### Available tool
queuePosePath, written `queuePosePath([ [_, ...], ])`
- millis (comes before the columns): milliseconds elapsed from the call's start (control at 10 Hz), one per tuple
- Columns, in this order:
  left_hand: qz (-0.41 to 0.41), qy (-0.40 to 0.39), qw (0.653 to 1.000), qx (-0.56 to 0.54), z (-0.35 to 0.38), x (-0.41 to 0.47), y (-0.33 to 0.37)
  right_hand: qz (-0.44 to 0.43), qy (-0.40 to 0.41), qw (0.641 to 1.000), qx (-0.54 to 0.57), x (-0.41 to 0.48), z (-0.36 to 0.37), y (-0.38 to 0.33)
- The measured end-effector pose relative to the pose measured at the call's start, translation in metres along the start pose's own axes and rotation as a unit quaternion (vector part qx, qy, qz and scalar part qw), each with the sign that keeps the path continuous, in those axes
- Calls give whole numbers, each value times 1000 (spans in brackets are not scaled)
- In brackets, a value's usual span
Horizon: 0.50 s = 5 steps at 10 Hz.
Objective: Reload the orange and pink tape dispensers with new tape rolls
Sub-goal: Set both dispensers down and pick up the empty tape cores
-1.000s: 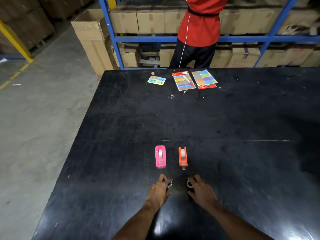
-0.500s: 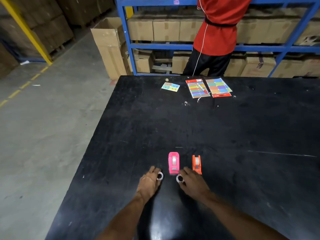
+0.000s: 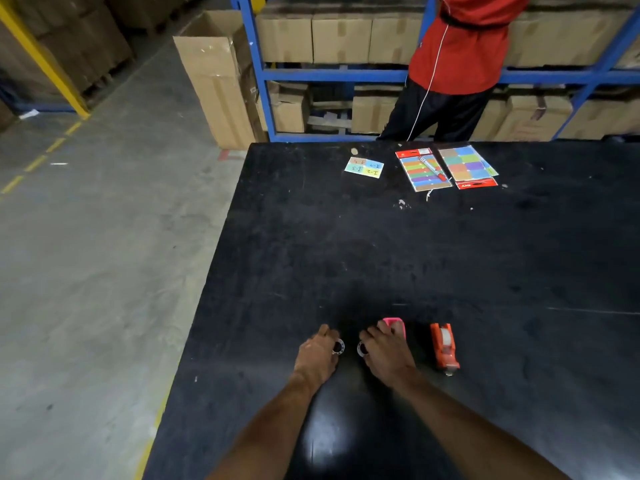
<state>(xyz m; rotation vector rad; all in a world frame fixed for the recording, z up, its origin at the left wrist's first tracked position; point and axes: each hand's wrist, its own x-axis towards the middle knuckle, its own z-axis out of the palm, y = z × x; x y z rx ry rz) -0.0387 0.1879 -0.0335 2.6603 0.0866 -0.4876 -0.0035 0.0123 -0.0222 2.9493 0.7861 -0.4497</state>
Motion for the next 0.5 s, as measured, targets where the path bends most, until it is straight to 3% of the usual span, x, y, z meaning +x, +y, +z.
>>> queuePosePath([
  [300, -26, -39, 998, -36, 9, 17, -18, 41, -38, 998, -26, 15, -1, -19],
  [500, -24, -36, 994, -98, 2, 6, -19, 28, 53, 998, 15, -6, 5, -17],
])
